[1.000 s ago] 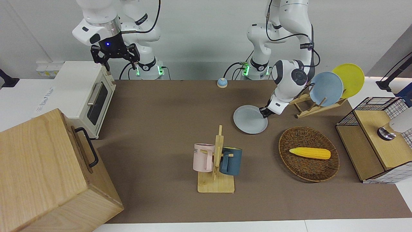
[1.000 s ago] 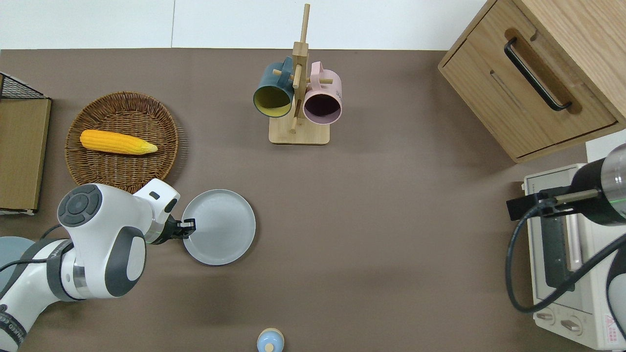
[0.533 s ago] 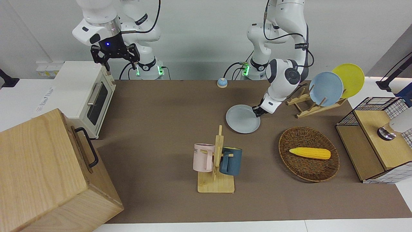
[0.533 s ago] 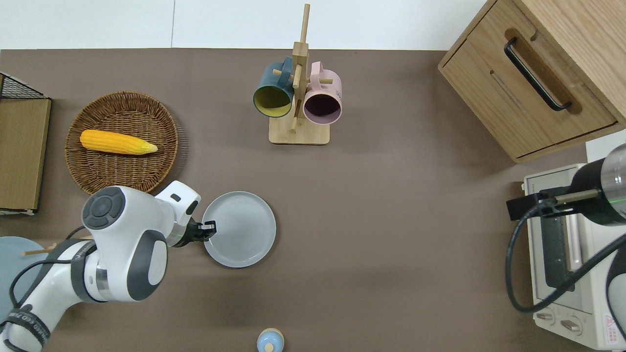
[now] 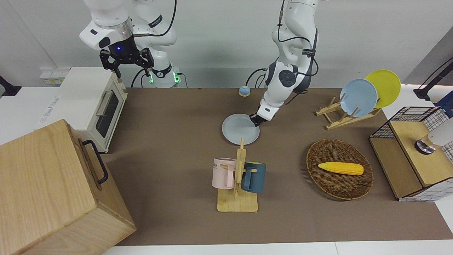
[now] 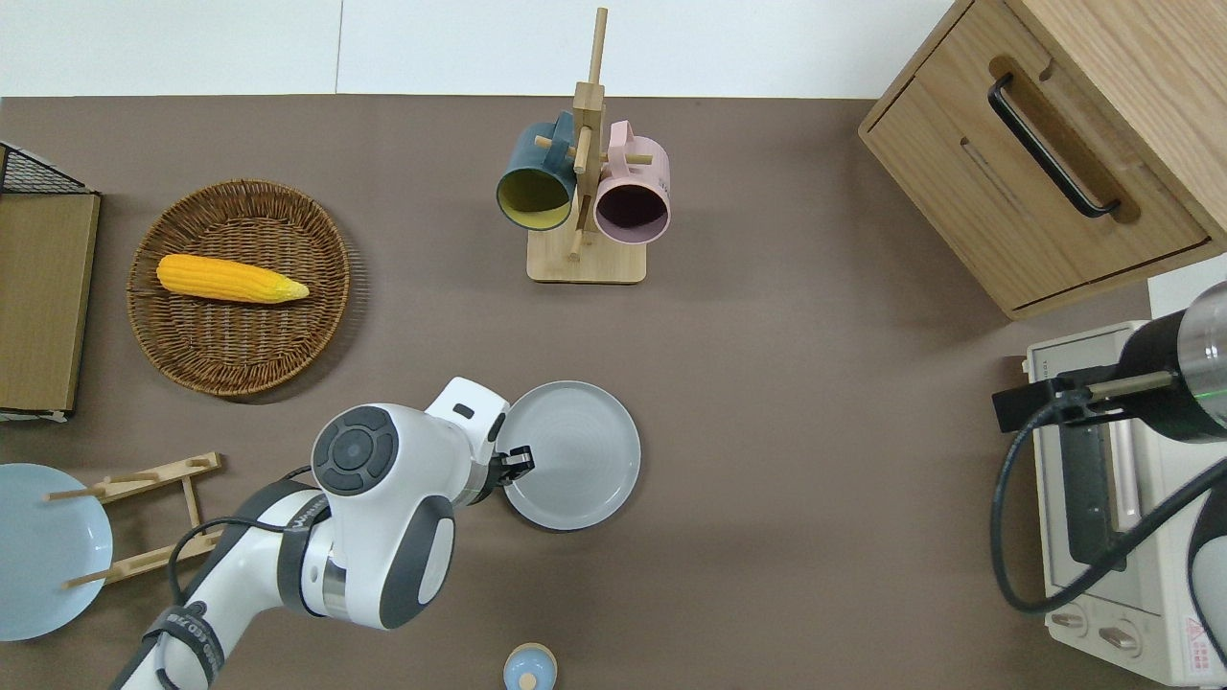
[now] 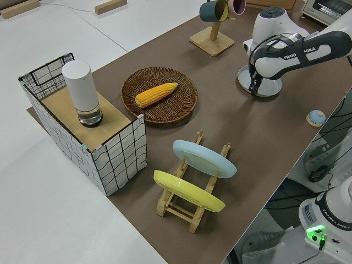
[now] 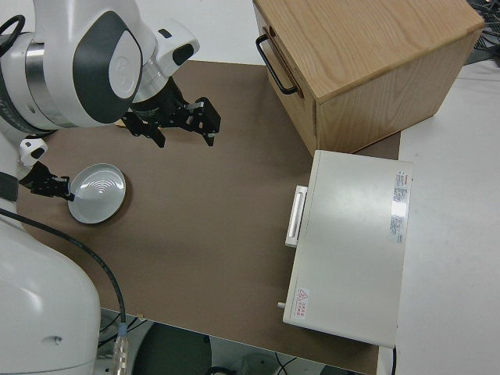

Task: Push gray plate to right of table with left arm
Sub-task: 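Push the gray plate with the left gripper away from the basket toward the oven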

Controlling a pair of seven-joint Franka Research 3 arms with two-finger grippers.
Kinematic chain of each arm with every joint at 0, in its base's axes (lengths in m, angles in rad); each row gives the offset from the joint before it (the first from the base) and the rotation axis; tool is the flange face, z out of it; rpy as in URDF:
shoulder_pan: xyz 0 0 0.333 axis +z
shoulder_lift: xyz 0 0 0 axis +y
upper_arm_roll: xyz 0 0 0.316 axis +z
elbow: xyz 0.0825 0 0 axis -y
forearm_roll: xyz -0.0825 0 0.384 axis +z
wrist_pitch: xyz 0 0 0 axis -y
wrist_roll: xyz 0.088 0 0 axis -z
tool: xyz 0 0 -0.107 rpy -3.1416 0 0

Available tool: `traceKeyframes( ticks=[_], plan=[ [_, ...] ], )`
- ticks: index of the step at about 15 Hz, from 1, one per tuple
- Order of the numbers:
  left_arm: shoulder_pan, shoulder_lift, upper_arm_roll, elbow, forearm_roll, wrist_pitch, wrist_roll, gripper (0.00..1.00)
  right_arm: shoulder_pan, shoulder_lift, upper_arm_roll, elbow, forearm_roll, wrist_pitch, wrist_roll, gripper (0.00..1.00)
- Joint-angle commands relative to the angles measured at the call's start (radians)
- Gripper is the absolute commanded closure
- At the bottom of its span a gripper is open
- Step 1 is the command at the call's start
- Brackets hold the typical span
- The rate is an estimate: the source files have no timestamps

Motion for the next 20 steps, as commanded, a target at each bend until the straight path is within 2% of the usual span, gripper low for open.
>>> traceKeyframes(
  ticks=[1, 3, 6, 10, 15, 16, 17, 18, 20],
  plan=[
    [-0.131, 0.084, 0.000, 0.009, -0.035, 0.128, -0.161, 1.00, -0.008, -0.010, 0.005, -0.004, 0.001, -0.012, -0.008, 0.005],
    [-0.156, 0.099, -0.023, 0.021, -0.035, 0.148, -0.220, 1.00, -0.008, -0.010, 0.005, -0.004, 0.001, -0.012, -0.008, 0.005],
    [-0.156, 0.146, -0.110, 0.038, -0.033, 0.237, -0.313, 1.00, -0.008, -0.010, 0.005, -0.004, 0.001, -0.012, -0.008, 0.005],
    [-0.168, 0.171, -0.146, 0.061, -0.033, 0.259, -0.353, 1.00, -0.008, -0.010, 0.005, -0.004, -0.001, -0.012, -0.008, 0.005],
    [-0.212, 0.217, -0.147, 0.129, -0.026, 0.273, -0.423, 1.00, -0.008, -0.010, 0.005, -0.004, -0.001, -0.012, -0.008, 0.005],
    [-0.217, 0.219, -0.147, 0.132, -0.023, 0.273, -0.421, 0.94, -0.008, -0.010, 0.005, -0.004, -0.001, -0.012, -0.008, 0.005],
    [-0.218, 0.219, -0.147, 0.132, -0.018, 0.273, -0.418, 0.73, -0.008, -0.010, 0.005, -0.004, -0.001, -0.012, -0.008, 0.005],
    [-0.218, 0.219, -0.146, 0.130, -0.012, 0.271, -0.415, 0.43, -0.008, -0.010, 0.005, -0.004, -0.001, -0.012, -0.008, 0.005],
    [-0.217, 0.217, -0.146, 0.132, 0.028, 0.271, -0.412, 0.07, -0.008, -0.010, 0.005, -0.004, 0.001, -0.012, -0.008, 0.005]
  ],
)
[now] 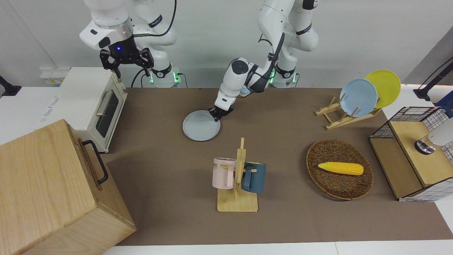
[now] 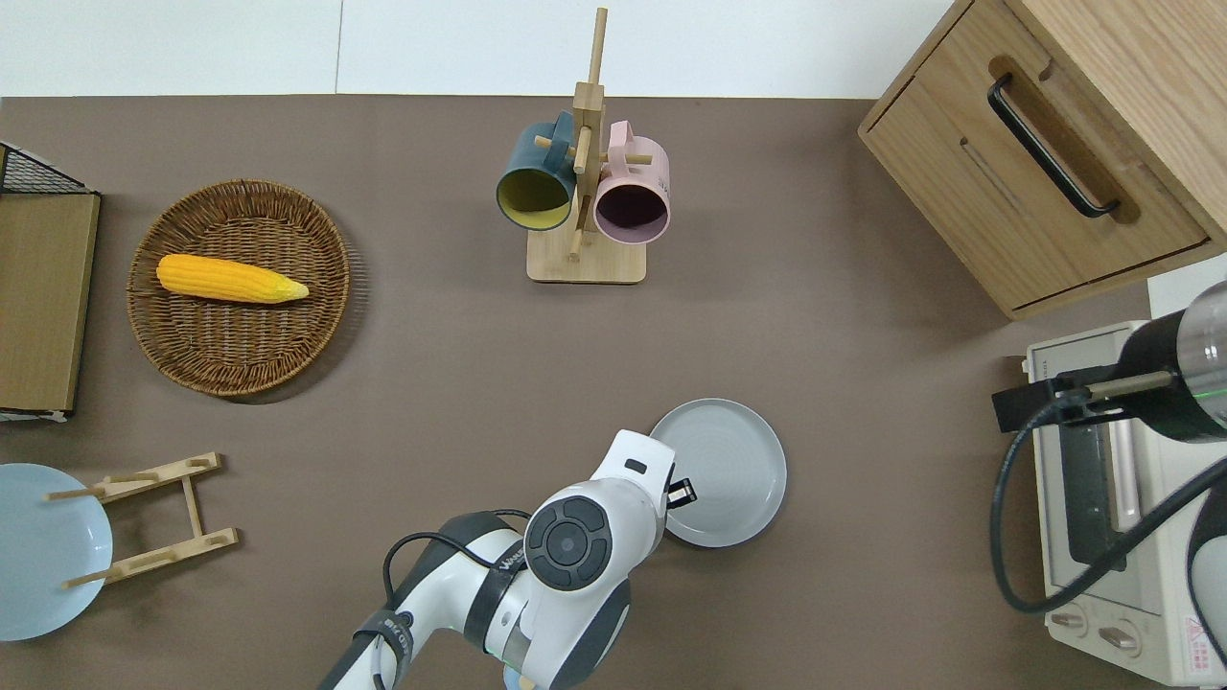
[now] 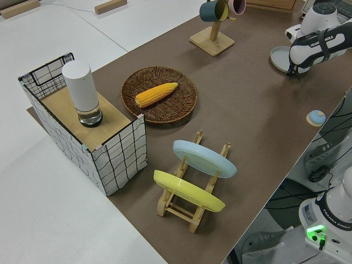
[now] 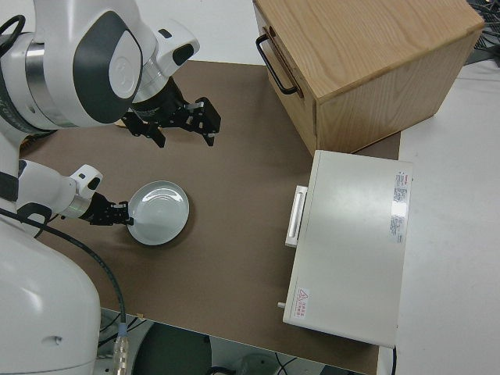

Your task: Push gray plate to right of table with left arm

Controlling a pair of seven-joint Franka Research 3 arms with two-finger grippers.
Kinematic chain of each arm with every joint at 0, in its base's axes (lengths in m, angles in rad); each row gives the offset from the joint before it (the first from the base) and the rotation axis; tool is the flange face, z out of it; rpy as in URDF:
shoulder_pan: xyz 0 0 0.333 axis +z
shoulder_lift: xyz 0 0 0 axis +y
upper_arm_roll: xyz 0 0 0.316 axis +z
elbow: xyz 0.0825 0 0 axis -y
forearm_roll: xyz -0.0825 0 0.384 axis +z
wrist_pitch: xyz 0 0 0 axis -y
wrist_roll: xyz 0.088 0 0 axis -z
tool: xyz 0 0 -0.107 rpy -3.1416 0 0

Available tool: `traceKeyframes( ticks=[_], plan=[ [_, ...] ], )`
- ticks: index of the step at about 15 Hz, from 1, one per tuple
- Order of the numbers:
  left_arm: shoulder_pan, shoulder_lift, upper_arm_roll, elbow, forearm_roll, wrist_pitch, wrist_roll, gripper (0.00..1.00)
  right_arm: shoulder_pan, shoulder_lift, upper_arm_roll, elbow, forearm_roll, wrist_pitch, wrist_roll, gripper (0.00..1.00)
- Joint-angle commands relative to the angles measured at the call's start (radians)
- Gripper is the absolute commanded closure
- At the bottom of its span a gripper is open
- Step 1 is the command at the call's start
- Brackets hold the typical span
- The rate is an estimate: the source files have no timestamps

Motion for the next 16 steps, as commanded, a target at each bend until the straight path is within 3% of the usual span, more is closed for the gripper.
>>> traceKeyframes(
  ticks=[1, 5, 9, 16],
  plan=[
    [-0.015, 0.066, 0.005, 0.020, 0.064, 0.020, -0.008, 0.01, -0.008, -0.010, 0.005, -0.004, -0.001, -0.012, -0.008, 0.005],
    [-0.001, 0.008, 0.031, 0.020, 0.166, -0.081, 0.018, 0.01, -0.008, -0.010, 0.005, -0.004, -0.001, -0.012, -0.008, 0.005],
    [0.082, -0.086, 0.037, 0.020, 0.200, -0.225, 0.187, 0.01, -0.008, -0.010, 0.005, -0.004, 0.001, -0.012, -0.008, 0.005],
    [0.339, -0.290, 0.046, 0.020, 0.213, -0.445, 0.507, 0.01, -0.008, -0.010, 0.005, -0.004, 0.001, -0.012, -0.008, 0.005]
  ],
)
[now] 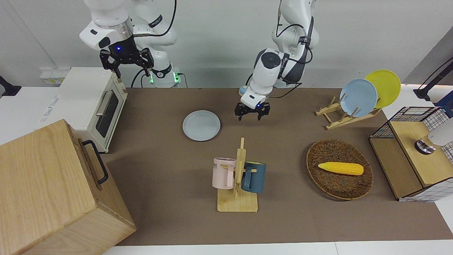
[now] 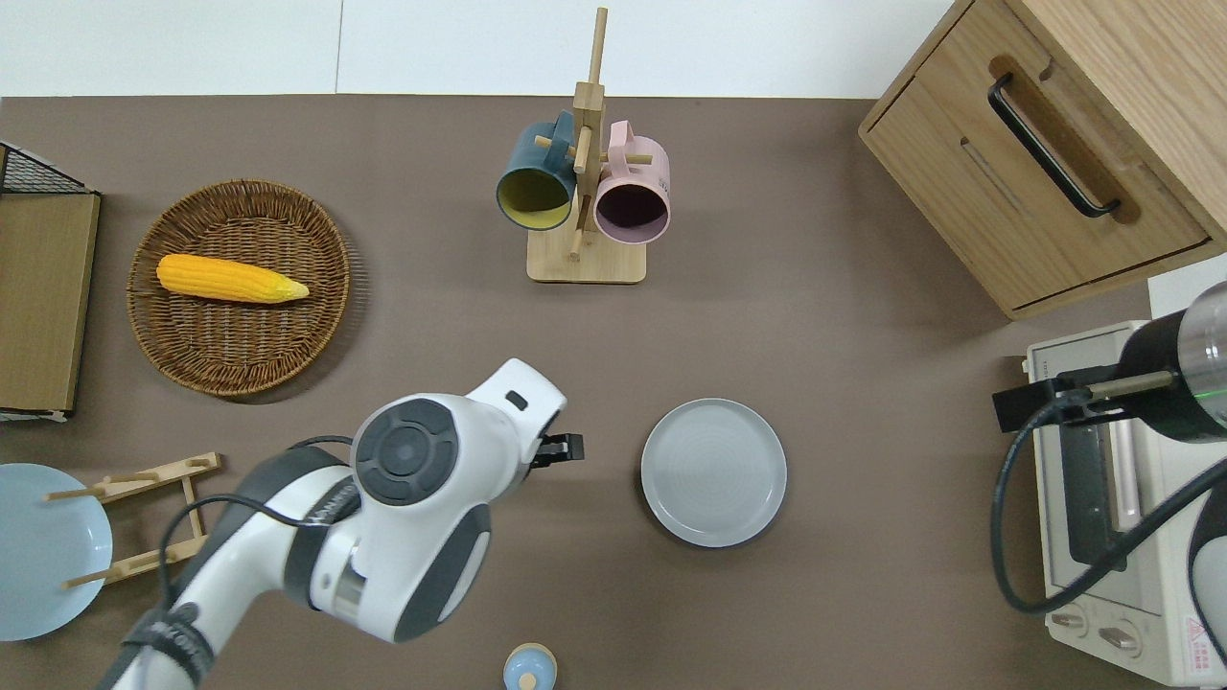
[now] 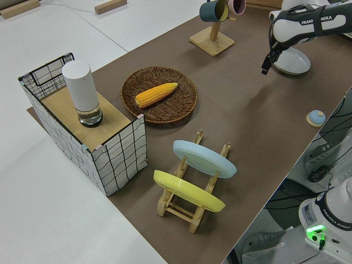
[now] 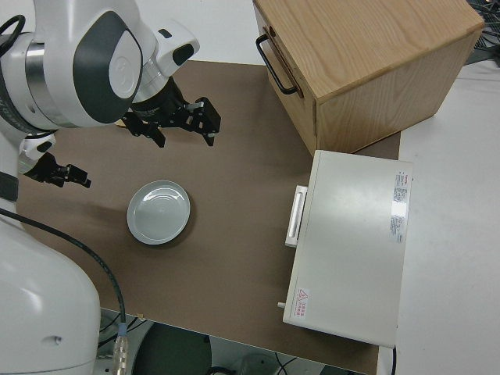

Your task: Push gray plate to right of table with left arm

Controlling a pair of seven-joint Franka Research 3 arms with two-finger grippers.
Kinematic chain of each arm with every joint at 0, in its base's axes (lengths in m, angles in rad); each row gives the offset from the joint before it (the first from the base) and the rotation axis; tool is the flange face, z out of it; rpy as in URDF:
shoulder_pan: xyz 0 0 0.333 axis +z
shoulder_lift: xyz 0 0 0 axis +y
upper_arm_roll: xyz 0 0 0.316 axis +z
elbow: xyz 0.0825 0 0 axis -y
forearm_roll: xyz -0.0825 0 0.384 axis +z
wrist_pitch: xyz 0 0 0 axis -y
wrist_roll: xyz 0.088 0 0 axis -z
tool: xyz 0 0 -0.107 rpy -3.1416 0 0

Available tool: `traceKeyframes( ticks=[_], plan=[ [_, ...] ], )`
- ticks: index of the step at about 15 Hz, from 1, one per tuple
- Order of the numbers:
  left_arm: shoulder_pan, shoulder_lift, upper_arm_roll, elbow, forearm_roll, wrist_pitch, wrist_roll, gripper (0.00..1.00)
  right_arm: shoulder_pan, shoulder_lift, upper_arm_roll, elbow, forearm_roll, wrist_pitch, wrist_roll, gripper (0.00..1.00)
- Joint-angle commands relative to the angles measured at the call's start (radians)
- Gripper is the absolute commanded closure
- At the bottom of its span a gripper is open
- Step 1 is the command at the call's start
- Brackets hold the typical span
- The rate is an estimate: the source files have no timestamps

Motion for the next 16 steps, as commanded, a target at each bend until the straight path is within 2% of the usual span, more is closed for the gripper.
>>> traceKeyframes(
  ticks=[1, 4, 8, 11, 16],
  plan=[
    [0.117, -0.100, -0.004, -0.016, 0.048, -0.077, 0.119, 0.01, -0.008, -0.010, 0.005, -0.004, 0.001, -0.012, -0.008, 0.005],
    [0.152, -0.123, 0.004, 0.050, 0.099, -0.176, 0.148, 0.01, -0.008, -0.010, 0.005, -0.004, -0.001, -0.012, -0.008, 0.005],
    [0.175, -0.123, 0.062, 0.225, 0.116, -0.402, 0.266, 0.01, -0.008, -0.010, 0.005, -0.004, -0.001, -0.012, -0.008, 0.005],
    [0.175, -0.125, 0.087, 0.314, 0.120, -0.519, 0.274, 0.01, -0.008, -0.010, 0.005, -0.004, -0.001, -0.012, -0.008, 0.005],
    [0.177, -0.125, 0.102, 0.483, 0.176, -0.727, 0.329, 0.01, -0.008, -0.010, 0.005, -0.004, -0.001, -0.012, -0.008, 0.005]
  ],
)
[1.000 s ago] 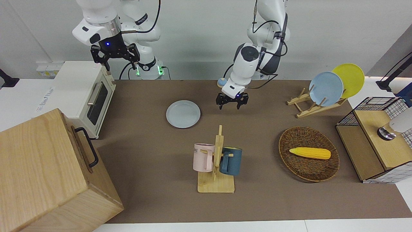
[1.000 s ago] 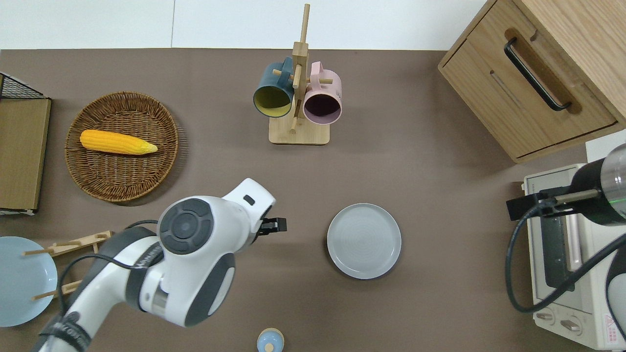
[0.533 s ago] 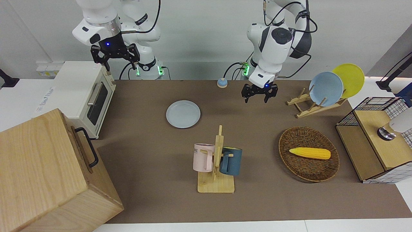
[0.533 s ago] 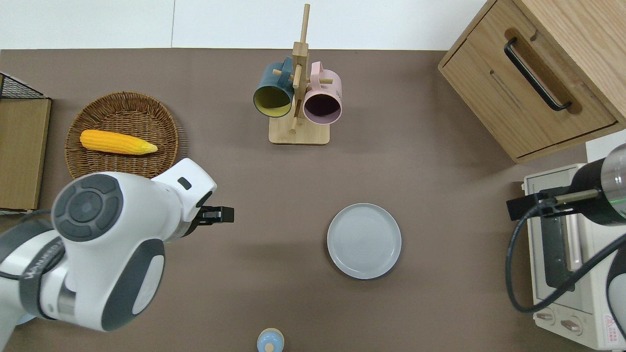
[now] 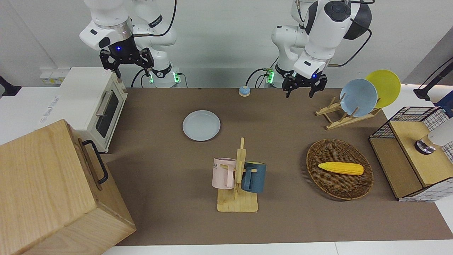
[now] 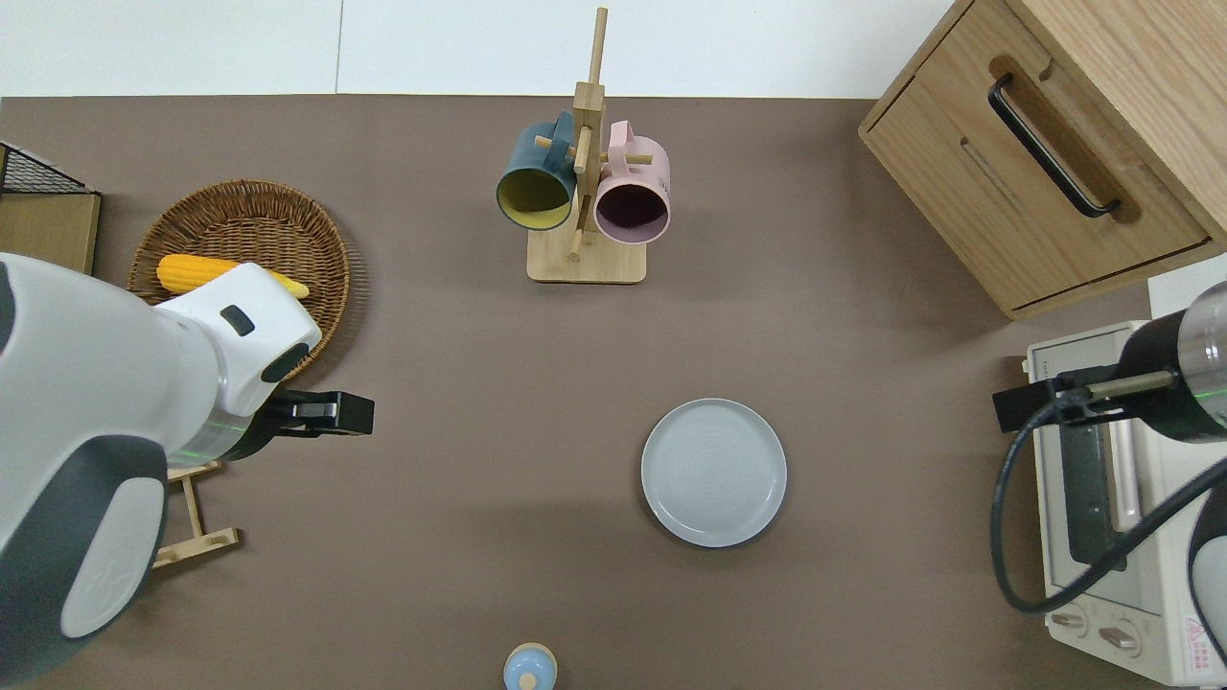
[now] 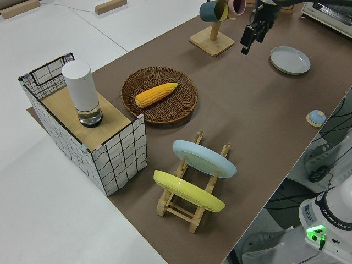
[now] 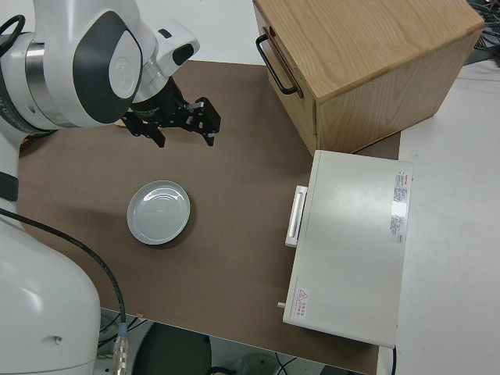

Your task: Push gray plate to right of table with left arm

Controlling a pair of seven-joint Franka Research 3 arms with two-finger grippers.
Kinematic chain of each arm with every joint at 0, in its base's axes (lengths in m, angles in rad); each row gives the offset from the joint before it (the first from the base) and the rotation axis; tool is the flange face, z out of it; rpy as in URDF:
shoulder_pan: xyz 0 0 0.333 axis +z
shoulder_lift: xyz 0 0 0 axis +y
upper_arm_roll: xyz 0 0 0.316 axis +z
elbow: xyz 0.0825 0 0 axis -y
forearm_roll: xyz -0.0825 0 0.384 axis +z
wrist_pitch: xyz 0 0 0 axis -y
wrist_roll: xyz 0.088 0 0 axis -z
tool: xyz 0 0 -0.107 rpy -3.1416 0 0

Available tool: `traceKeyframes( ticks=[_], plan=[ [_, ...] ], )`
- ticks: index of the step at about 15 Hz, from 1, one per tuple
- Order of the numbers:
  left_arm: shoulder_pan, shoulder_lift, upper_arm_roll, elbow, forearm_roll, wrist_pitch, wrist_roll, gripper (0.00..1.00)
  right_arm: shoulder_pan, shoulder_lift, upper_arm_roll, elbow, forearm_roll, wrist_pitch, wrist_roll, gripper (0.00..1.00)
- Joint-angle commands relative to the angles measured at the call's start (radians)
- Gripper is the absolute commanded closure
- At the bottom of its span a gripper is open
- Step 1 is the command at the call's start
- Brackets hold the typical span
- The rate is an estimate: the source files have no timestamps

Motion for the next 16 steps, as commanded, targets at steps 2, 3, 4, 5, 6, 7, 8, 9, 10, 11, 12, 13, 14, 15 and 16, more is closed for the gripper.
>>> traceKeyframes(
  ticks=[2, 3, 4, 5, 6, 7, 8, 9, 10, 11, 12, 13, 14, 15, 16],
  plan=[
    [0.003, 0.008, 0.035, 0.127, 0.043, -0.159, 0.073, 0.01, -0.008, -0.010, 0.005, -0.004, -0.001, -0.012, -0.008, 0.005],
    [0.005, 0.008, 0.040, 0.147, 0.045, -0.183, 0.081, 0.01, -0.008, -0.010, 0.005, -0.004, -0.001, -0.012, -0.008, 0.005],
    [0.006, 0.008, 0.042, 0.170, 0.045, -0.209, 0.081, 0.01, -0.008, -0.010, 0.005, -0.004, 0.001, -0.012, -0.008, 0.005],
    [0.006, 0.008, 0.049, 0.185, 0.048, -0.228, 0.081, 0.01, -0.008, -0.010, 0.005, -0.004, -0.001, -0.012, -0.008, 0.005],
    [0.006, 0.008, 0.055, 0.190, 0.048, -0.230, 0.080, 0.00, -0.008, -0.010, 0.005, -0.004, -0.001, -0.012, -0.008, 0.005],
    [0.005, 0.008, 0.062, 0.190, 0.046, -0.230, 0.080, 0.01, -0.008, -0.010, 0.005, -0.004, -0.001, -0.012, -0.008, 0.005],
    [0.005, 0.008, 0.065, 0.190, 0.046, -0.228, 0.075, 0.01, -0.008, -0.010, 0.005, -0.004, -0.001, -0.012, -0.008, 0.005],
    [0.005, 0.008, 0.066, 0.190, 0.046, -0.227, 0.075, 0.01, -0.008, -0.010, 0.005, -0.004, -0.001, -0.012, -0.008, 0.005],
    [0.005, 0.008, 0.066, 0.190, 0.043, -0.224, 0.072, 0.01, -0.008, -0.010, 0.005, -0.004, -0.001, -0.012, -0.008, 0.005],
    [0.003, 0.007, 0.065, 0.190, 0.040, -0.224, 0.070, 0.01, -0.008, -0.010, 0.005, -0.004, 0.001, -0.012, -0.008, 0.005],
    [0.003, 0.004, 0.062, 0.190, 0.037, -0.222, 0.070, 0.01, -0.008, -0.010, 0.005, -0.004, 0.001, -0.012, -0.008, 0.005],
    [0.003, 0.001, 0.062, 0.190, 0.040, -0.222, 0.070, 0.01, -0.008, -0.010, 0.005, -0.004, -0.001, -0.012, -0.008, 0.005],
    [0.003, 0.001, 0.063, 0.190, 0.037, -0.222, 0.072, 0.01, -0.008, -0.010, 0.005, -0.004, -0.001, -0.012, -0.008, 0.005],
    [0.003, -0.001, 0.066, 0.189, 0.035, -0.222, 0.069, 0.01, -0.008, -0.010, 0.005, -0.004, -0.001, -0.012, -0.008, 0.005],
    [0.003, -0.008, 0.065, 0.189, 0.034, -0.224, 0.069, 0.01, -0.008, -0.010, 0.005, -0.004, -0.001, -0.012, -0.008, 0.005]
  ],
)
